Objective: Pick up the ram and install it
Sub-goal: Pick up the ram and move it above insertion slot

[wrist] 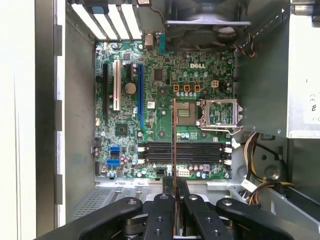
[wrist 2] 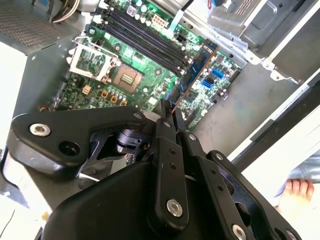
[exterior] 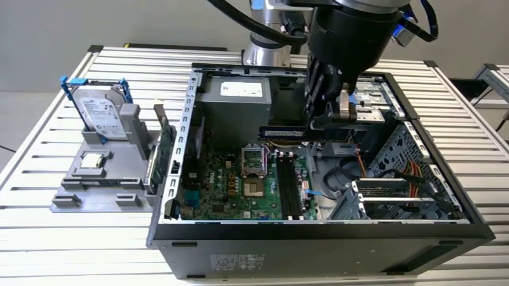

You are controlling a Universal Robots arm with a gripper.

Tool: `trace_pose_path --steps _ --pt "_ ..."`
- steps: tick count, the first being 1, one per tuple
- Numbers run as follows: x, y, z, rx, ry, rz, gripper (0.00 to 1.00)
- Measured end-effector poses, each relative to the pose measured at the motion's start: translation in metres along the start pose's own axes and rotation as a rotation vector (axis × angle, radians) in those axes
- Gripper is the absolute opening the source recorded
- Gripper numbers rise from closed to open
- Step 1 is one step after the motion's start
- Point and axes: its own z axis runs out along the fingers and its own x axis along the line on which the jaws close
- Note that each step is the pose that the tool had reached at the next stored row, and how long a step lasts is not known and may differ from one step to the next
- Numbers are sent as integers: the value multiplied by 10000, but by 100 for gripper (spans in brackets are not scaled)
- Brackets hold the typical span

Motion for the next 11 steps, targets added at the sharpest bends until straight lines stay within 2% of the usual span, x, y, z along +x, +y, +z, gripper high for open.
trace_pose_path --steps 11 --pt "-1 -115 -4 0 1 0 0"
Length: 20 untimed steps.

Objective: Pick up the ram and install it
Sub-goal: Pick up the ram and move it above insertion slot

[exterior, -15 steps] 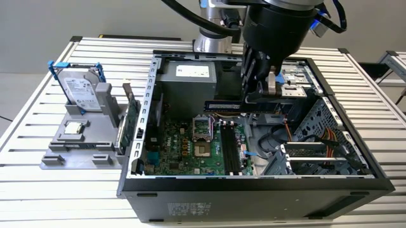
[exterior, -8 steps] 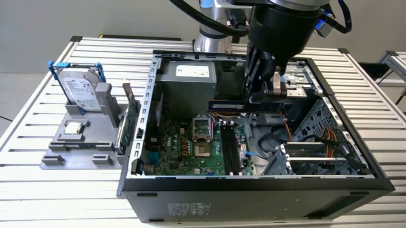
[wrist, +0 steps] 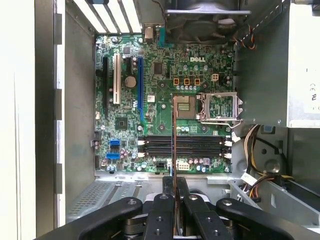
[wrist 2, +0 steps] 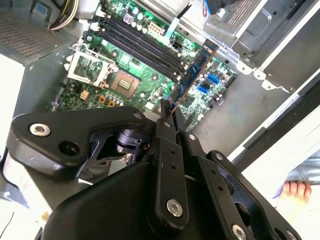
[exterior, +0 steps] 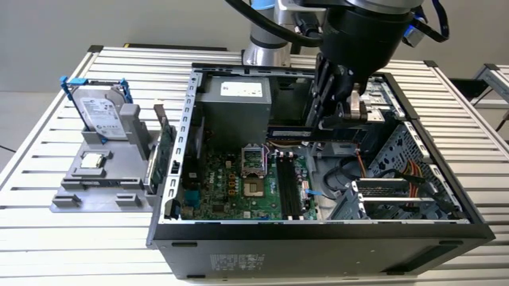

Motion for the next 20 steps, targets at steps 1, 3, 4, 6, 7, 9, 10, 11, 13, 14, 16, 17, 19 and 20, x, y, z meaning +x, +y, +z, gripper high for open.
trace_pose_path --steps 1,3,4,6,7,9,10,11,13,14,16,17,19,20 --pt "0 -10 -1 0 1 0 0" --pt "0 -31 -1 0 -1 0 0" --pt "0 -39 -1 0 0 0 0" --pt "-1 -52 -2 0 0 0 0" --pt "-1 -58 -2 0 0 1 0" --pt "-1 -70 -3 0 0 0 0" --pt "-1 -78 -3 0 0 0 0" --pt "-1 -85 -3 0 0 0 0" --pt "-1 -101 -4 0 0 0 0" --pt "-1 -109 -4 0 0 0 0" --pt "-1 -124 -4 0 0 1 0" --pt "-1 -133 -5 0 1 0 0" --pt "-2 -149 -5 0 0 0 0" --pt "-2 -157 -6 0 0 0 0"
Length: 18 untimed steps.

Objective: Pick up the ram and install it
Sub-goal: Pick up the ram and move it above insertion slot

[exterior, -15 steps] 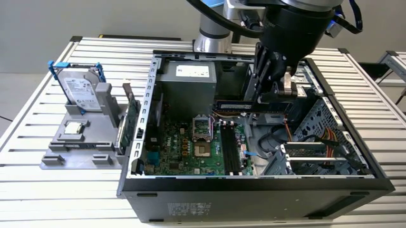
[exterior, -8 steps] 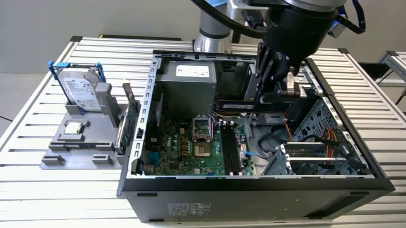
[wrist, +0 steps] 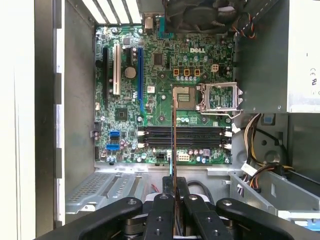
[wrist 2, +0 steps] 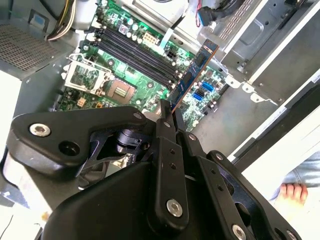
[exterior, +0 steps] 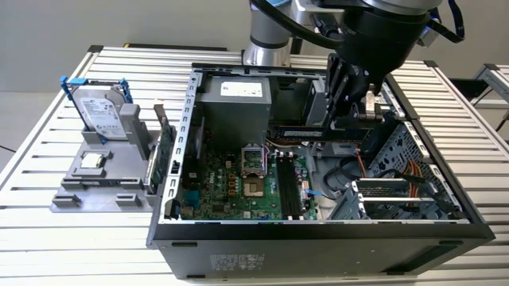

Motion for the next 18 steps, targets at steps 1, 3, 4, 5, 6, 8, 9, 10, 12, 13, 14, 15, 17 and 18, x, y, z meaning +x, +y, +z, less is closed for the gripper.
trace_pose_path --steps 1,3,4,5,6,8,9,10,12,13,14,15,17,18 --pt "0 -8 0 0 0 0 0" --pt "0 -25 -1 0 0 0 0" --pt "0 -34 -1 0 0 1 0" --pt "0 -43 -1 0 -1 0 0" --pt "0 -52 -2 0 0 0 0" --pt "-1 -68 -2 0 0 1 0" --pt "-1 -76 -3 0 0 0 0" --pt "-1 -84 -3 0 0 0 0" --pt "-1 -98 -3 0 0 1 0" --pt "-1 -105 -3 0 0 1 0" --pt "-1 -113 -4 0 0 0 0" --pt "-1 -120 -4 0 0 0 0" --pt "-2 -135 -4 0 0 0 0" --pt "-2 -141 -5 0 1 1 0"
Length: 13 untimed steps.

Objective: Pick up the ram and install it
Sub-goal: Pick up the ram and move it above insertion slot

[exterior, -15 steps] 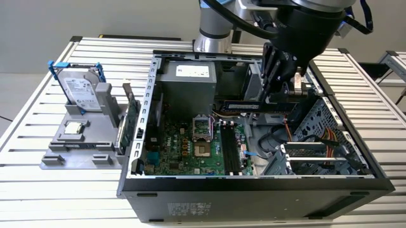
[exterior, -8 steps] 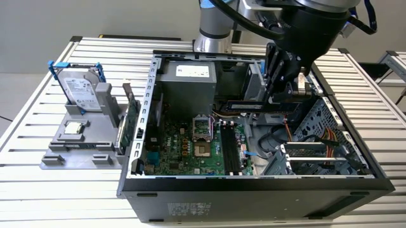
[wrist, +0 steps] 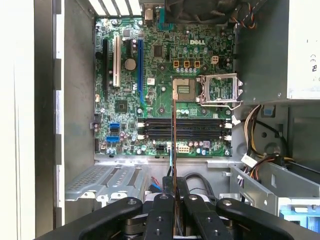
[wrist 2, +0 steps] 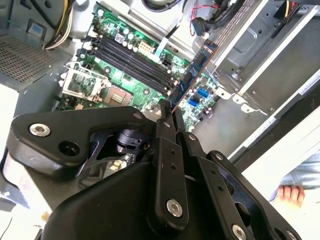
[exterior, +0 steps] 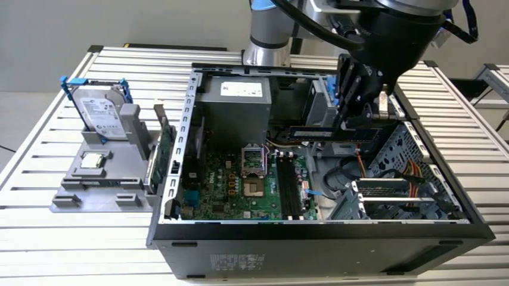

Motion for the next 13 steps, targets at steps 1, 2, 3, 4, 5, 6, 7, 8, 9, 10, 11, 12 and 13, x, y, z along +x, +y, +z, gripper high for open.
trace_pose_path --steps 1,2,3,4,5,6,7,8,9,10,11,12,13 --pt "0 -3 0 0 -1 0 0" --pt "0 -4 0 0 0 1 0" --pt "0 -4 0 0 -1 2 0" --pt "0 -4 0 0 0 1 0" --pt "0 -5 0 0 0 0 0" --pt "0 -5 0 0 -1 0 0" --pt "0 -5 0 0 0 0 0" --pt "0 -5 0 0 0 0 0" --pt "0 -6 0 0 0 0 0" --pt "0 -6 0 0 0 0 0" --pt "-1 -6 0 0 0 0 0" --pt "-4 -6 0 0 0 0 0" --pt "-9 -6 0 0 -1 -1 0"
